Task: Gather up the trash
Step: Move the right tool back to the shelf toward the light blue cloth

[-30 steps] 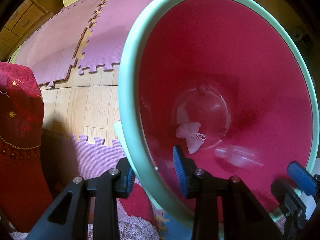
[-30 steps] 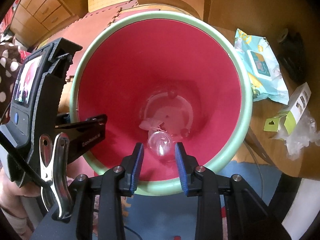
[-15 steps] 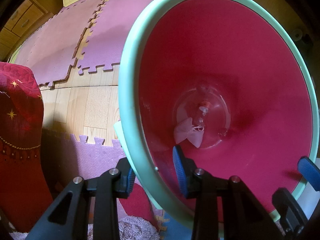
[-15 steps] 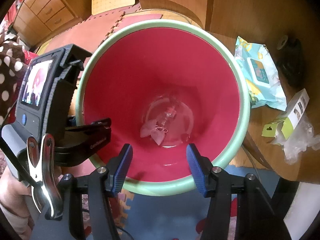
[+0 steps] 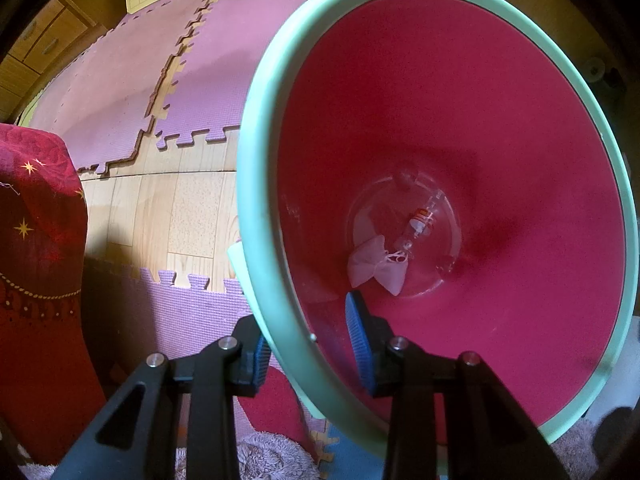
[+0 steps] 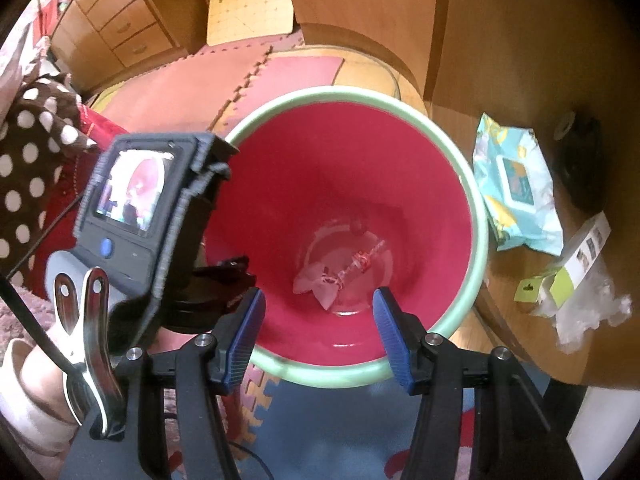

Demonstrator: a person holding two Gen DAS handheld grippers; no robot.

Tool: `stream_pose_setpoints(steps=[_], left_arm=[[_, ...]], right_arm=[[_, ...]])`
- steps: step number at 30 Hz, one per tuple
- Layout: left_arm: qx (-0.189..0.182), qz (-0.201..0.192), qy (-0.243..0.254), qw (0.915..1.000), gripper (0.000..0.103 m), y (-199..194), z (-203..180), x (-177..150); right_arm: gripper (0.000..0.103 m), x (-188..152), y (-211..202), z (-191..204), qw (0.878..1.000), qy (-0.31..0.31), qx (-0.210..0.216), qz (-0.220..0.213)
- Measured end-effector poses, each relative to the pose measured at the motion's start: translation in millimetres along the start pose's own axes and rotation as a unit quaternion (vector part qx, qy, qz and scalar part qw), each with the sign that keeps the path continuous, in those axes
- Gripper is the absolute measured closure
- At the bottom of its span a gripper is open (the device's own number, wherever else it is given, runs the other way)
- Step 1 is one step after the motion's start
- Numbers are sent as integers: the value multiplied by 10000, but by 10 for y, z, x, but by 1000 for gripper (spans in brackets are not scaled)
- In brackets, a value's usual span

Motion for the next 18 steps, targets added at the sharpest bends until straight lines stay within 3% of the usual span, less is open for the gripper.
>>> stream_pose_setpoints(steps=[18], left_arm=[[3,2,4,10000,67,4,-2,-9]], right_arm=[[46,224,-593,158,9969,-212,127,-750]])
Point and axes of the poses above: each gripper's, at about its wrist camera, not at the fingertips, and y roughly the way its jaws point, z to its left, x to its top, the point moved 5 cm from there along y, roughly the way its jaws point, and after that the axes turned 15 degrees about x, right-handed, at the moved point
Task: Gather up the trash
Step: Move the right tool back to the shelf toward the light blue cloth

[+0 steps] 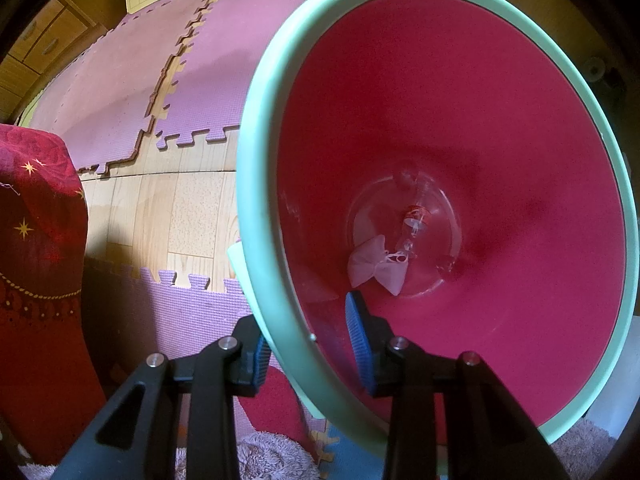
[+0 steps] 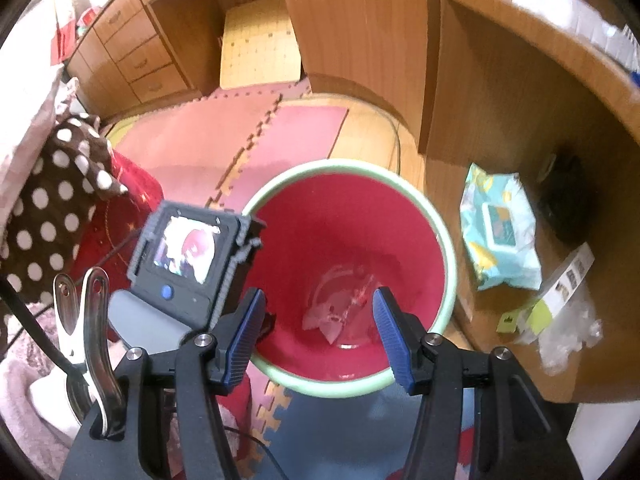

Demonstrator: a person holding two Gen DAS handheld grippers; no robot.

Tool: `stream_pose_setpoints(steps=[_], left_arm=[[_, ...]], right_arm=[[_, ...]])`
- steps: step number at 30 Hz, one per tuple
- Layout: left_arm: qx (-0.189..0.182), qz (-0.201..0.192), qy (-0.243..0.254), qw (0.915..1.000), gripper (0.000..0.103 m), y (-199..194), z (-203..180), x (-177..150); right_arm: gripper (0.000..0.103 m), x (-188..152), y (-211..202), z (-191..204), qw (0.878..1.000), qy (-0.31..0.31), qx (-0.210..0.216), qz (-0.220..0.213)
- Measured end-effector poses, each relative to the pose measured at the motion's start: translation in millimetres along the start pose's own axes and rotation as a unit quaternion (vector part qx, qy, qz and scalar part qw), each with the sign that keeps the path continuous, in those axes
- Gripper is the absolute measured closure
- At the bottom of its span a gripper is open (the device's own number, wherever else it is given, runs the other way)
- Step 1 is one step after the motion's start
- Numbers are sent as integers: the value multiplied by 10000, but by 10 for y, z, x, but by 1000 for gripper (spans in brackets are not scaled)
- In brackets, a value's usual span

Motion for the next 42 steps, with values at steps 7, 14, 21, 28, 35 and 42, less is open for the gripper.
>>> stream_pose_setpoints(steps=[7,14,21,28,35,42], left_arm=[[-2,0,3,10000,67,0,1,1],[-4,1,1,10000,67,0,1,1],[-5,2,1,10000,67,-2,0,-4],[-20,7,-1,10000,67,1,-3,-13],[-34,23,-6,10000,67,11,-17,-35],[-50,29,-10,10000,67,17,-7,-28]], right_arm=[[46,141,-263,3,9992,53,59,-382],[46,230,-550,43,9973,-35,59,-725],[46,330,-895,-59,9934,85,-92,-1144],[46,451,-1360,-235,9859,302,-378,-1603],[46,454,-1861,-508,9773,475,-829,-1891],[46,368,-2243,-839,9660,768,-1219,-2145]])
Point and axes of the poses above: each gripper's, at about its wrist camera, not at the fingertips, and y roughly the way its jaws point, z to its left, x to its top, the point moved 5 cm from there along y, roughly the way its jaws point, and after that the axes turned 15 degrees about x, right-handed, at the moved point
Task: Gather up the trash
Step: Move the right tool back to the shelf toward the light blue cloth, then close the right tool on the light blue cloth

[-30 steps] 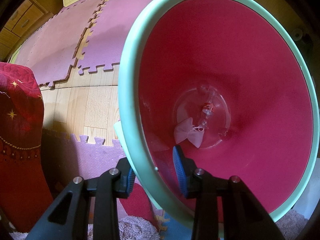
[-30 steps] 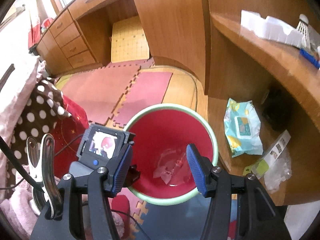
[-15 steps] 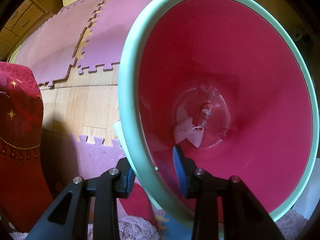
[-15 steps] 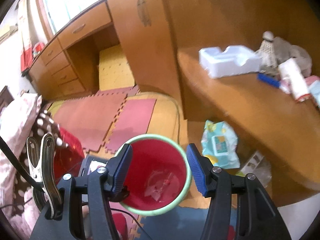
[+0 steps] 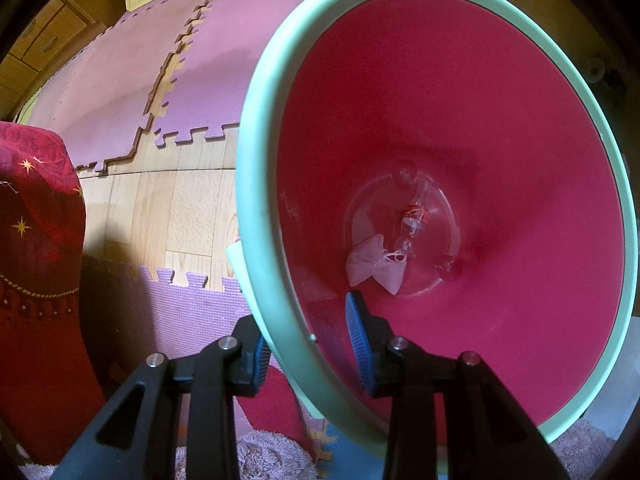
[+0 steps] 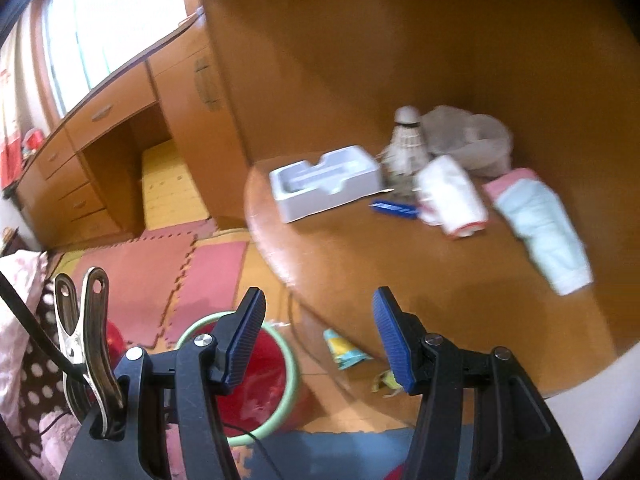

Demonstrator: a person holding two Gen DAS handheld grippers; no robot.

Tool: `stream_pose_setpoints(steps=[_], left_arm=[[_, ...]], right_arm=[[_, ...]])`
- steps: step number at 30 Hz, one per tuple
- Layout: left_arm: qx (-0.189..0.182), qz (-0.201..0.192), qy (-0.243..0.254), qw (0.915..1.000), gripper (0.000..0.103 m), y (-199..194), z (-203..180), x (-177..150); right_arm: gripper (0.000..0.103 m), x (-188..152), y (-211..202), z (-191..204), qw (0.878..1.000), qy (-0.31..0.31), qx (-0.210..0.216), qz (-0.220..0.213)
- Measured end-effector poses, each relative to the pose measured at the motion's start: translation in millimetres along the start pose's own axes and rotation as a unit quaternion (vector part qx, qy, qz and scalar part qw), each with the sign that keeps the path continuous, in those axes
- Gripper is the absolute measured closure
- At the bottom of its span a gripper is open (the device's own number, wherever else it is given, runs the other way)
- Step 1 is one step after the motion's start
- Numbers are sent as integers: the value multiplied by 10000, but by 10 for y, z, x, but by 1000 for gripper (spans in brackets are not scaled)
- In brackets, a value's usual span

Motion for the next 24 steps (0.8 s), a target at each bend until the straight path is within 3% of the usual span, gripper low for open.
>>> stream_pose_setpoints(steps=[8,15,24], left_arm=[[1,2,0,10000,67,-1,3,3],[-2,2,-1,10000,67,-1,4,4],[-2,5,2,10000,67,-2,7,3]], right_arm=[[46,95,-174,-429,9973,58,-725,-69],[46,140,-272,-799,9934,217,-1119,-93],[46,230,-295,-1300,9812,438,-1880,-27]])
Point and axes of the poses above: each gripper's, at about its wrist camera, not at the fingertips, and y roughly the way its jaws point, z to its left, x to its top, the point moved 5 cm from there along y, roughly the way its jaws point, and after that the axes turned 15 degrees about x, right-handed, at the moved point
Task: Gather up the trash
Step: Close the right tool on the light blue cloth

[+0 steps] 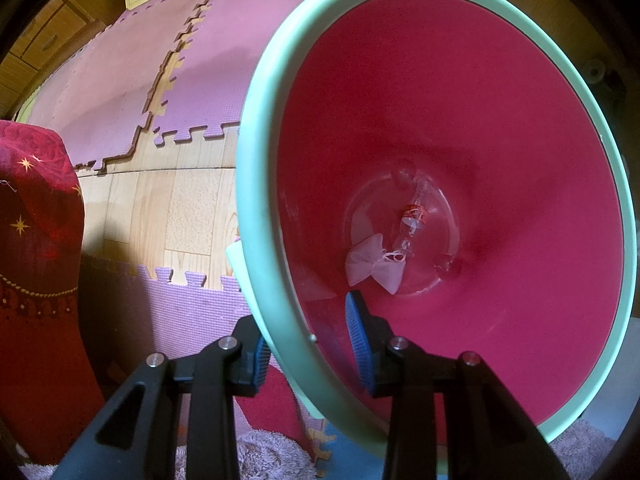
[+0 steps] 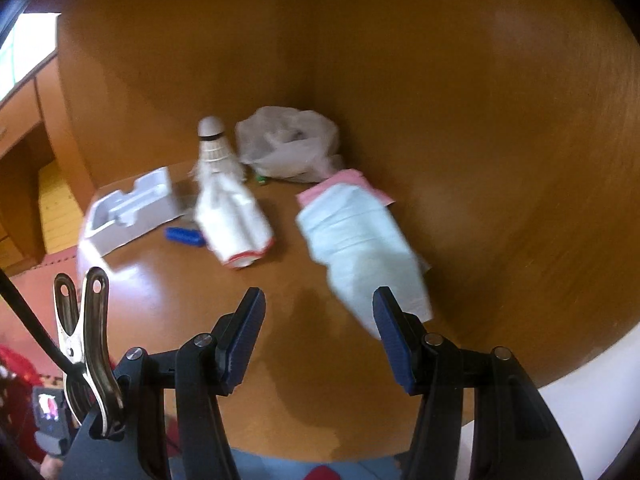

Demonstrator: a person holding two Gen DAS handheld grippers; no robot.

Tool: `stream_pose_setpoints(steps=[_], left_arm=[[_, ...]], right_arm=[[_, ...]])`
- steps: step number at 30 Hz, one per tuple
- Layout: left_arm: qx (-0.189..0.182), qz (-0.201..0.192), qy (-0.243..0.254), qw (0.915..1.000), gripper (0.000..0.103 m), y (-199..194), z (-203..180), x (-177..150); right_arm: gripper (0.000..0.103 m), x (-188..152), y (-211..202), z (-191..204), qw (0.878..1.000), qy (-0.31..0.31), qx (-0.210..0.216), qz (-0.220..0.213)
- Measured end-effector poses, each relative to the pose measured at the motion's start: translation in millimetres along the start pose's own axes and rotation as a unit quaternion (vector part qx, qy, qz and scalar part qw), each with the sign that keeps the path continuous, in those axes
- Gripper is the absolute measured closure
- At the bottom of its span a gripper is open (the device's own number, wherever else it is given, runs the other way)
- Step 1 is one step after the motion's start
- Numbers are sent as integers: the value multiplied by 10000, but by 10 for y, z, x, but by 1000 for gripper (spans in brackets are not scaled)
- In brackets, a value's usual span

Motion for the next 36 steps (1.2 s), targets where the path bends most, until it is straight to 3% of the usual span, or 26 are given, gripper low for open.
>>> stream_pose_setpoints(steps=[10,24,36], left_arm=[[-5,1,0,10000,67,0,2,1],[-5,5,1,10000,67,4,-2,1],[-8,7,2,10000,67,3,2,4]], right_arm=[[46,96,212,-129,9985,-246,-455,182],[46,63,545,-324,9972,44,-544,518],[72,85,436,-266,9989,77,-345,295]])
Point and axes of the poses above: each gripper's, at about its wrist camera, not at the fingertips, and y roughly the way its jaws point, z to its left, x to its top, the point moved 5 cm from there along y, roughly the way its jaws point, and after that the axes turned 15 degrees about x, right-handed, at the moved point
